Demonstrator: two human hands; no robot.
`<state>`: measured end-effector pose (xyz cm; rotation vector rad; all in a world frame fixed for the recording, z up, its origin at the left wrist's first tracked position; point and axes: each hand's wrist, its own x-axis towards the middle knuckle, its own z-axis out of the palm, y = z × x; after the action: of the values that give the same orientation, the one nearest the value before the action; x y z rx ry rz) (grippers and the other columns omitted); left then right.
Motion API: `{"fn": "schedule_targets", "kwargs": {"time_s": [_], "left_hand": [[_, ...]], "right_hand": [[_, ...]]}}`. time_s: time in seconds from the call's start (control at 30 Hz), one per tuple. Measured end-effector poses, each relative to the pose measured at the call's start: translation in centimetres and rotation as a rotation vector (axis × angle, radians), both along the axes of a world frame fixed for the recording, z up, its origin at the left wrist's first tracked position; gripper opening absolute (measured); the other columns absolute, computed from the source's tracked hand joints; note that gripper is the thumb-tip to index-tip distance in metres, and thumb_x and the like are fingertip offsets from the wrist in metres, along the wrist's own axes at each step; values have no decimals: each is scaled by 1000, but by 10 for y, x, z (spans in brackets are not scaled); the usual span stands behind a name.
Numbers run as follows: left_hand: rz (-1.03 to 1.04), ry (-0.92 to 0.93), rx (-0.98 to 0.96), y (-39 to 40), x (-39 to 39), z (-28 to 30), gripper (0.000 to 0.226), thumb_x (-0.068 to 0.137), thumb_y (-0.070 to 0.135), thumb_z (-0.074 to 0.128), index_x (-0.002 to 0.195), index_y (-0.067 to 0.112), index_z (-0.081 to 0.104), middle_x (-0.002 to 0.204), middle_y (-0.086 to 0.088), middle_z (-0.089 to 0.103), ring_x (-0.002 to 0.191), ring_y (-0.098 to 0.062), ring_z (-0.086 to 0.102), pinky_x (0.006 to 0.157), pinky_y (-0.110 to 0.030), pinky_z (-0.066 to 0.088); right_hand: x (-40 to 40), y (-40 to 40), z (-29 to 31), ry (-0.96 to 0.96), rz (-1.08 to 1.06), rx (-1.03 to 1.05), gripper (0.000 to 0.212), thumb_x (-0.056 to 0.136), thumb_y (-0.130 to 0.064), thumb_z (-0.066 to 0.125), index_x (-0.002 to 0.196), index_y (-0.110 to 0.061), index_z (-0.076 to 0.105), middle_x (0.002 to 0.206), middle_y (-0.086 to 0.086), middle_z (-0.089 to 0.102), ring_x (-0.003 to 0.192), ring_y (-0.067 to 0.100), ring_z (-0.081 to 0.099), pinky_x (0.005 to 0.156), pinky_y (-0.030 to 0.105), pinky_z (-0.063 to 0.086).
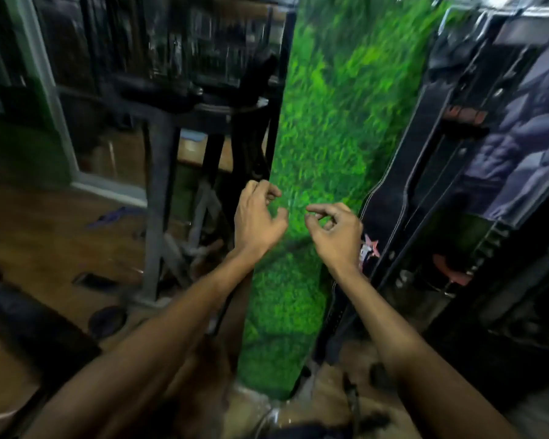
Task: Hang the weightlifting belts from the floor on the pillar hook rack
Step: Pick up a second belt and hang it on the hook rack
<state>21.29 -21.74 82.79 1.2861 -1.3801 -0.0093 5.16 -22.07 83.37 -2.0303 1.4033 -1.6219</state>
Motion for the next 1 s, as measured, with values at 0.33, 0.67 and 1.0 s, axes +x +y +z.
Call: {"fn": "schedule_targets", "kwargs": {"time_s": [0.33, 0.67, 1.0], "left_hand": [[-40, 178, 423, 92, -9, -195, 29, 65, 9, 55, 92, 12, 64, 89, -4, 59, 79, -20, 59, 80, -41, 53], [-23, 118, 950, 165, -44, -425, 29, 68, 12, 62, 96, 13, 60, 94, -7, 64, 85, -31, 61, 71, -45, 52], [-40, 153, 1216, 243, -140, -689, 31, 75, 4, 46, 99, 12, 65, 97, -8, 62, 87, -27, 61, 74, -43, 54]], "right_hand": [[-6, 91, -182, 239, -3, 494, 16, 86, -27, 69, 98, -28, 80, 94, -7, 70, 72, 9, 62, 70, 26, 49], [-60, 150, -427, 415, 127, 931, 13, 90, -24, 67, 95, -20, 78, 95, 0, 78, 85, 18, 72, 76, 32, 56], [-151, 220, -736, 587, 161, 1320, 23, 91, -32, 68, 114, -34, 68, 111, -13, 69, 97, 21, 70, 83, 39, 56]]}}
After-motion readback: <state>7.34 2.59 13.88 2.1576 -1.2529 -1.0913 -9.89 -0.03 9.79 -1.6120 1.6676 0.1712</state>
